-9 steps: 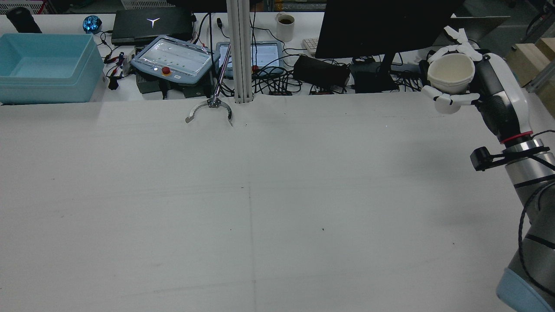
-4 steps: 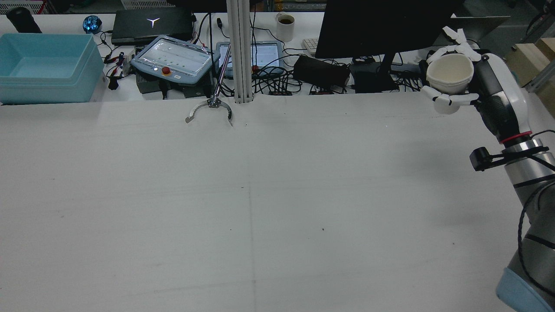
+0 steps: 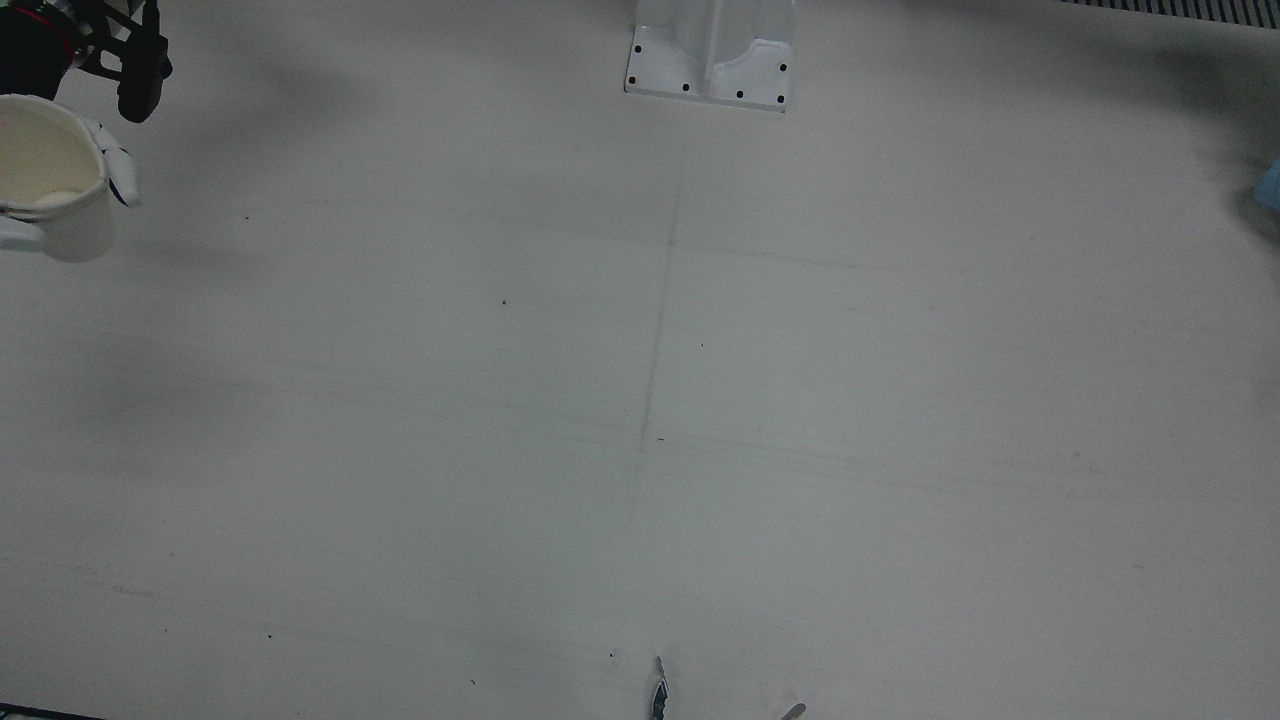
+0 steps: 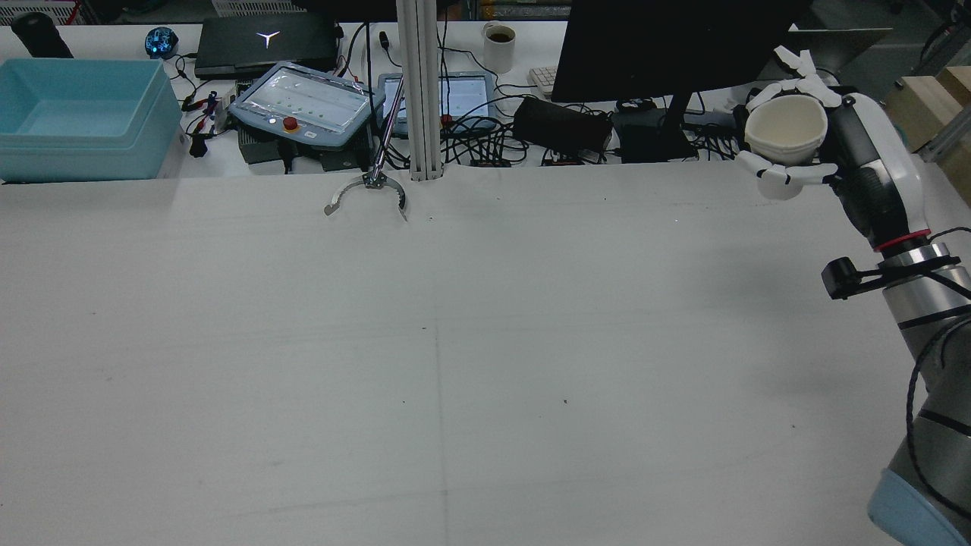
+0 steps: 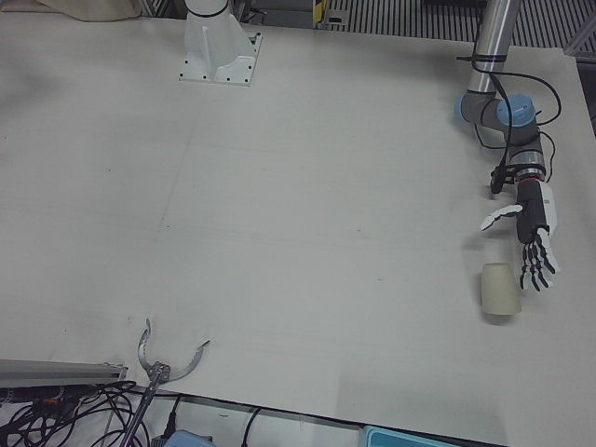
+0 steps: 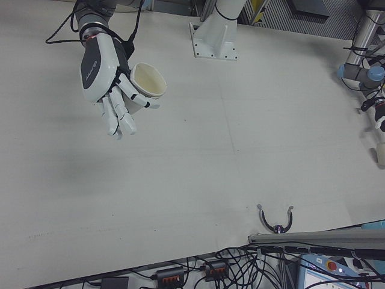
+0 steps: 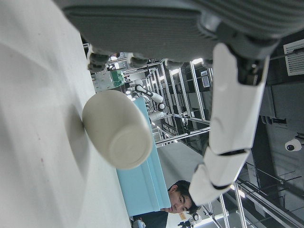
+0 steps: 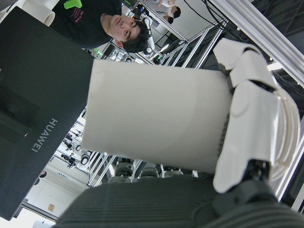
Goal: Pour water
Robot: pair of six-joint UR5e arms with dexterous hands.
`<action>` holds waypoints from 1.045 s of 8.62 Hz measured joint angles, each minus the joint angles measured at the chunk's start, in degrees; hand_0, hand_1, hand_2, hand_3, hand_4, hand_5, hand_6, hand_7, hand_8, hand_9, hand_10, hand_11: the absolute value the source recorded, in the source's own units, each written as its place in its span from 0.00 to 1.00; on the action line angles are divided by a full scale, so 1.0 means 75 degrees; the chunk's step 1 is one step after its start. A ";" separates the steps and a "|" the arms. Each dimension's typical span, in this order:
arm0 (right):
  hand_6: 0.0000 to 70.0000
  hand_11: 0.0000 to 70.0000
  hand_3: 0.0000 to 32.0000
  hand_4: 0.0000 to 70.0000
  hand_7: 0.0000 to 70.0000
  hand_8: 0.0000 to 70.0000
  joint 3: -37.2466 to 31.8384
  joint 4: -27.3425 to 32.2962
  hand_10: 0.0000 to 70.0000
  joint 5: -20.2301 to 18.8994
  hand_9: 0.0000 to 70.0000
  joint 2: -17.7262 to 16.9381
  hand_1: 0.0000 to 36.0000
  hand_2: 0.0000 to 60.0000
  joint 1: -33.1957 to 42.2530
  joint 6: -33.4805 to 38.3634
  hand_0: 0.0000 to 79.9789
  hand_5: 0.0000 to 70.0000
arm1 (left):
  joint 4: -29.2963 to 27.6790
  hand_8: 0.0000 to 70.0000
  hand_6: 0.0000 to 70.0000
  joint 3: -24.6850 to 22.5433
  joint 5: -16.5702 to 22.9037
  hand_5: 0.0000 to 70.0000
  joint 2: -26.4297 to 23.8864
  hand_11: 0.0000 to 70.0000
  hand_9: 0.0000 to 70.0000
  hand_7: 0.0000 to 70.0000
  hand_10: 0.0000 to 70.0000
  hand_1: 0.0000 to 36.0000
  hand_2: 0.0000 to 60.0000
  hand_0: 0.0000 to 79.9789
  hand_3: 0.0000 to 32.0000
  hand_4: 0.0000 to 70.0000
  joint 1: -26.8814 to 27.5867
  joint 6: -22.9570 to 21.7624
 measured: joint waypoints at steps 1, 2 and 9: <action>0.09 0.17 0.00 0.39 0.09 0.00 -0.0001 0.0000 0.10 -0.0001 0.00 0.0010 0.66 0.44 0.0000 0.0000 0.67 0.51 | -0.0070 0.04 0.00 -0.0022 0.0005 0.00 0.0137 0.13 0.03 0.06 0.05 0.96 0.17 0.91 0.41 0.00 -0.0001 -0.0007; 0.09 0.17 0.00 0.41 0.07 0.00 -0.0046 -0.0003 0.10 0.0001 0.00 0.0000 0.65 0.45 -0.0013 0.0000 0.67 0.47 | -0.0080 0.04 0.00 -0.0145 0.0047 0.00 0.0357 0.13 0.03 0.06 0.05 0.95 0.17 0.90 0.37 0.00 0.0001 -0.0071; 0.08 0.15 0.00 0.18 0.09 0.00 -0.2662 0.0180 0.08 0.0022 0.03 -0.0007 0.64 0.33 -0.0907 0.2754 0.67 0.34 | 0.0426 0.03 0.00 -0.0972 0.0206 0.00 0.1339 0.13 0.03 0.09 0.05 0.96 0.07 1.00 0.44 0.01 -0.0020 -0.0655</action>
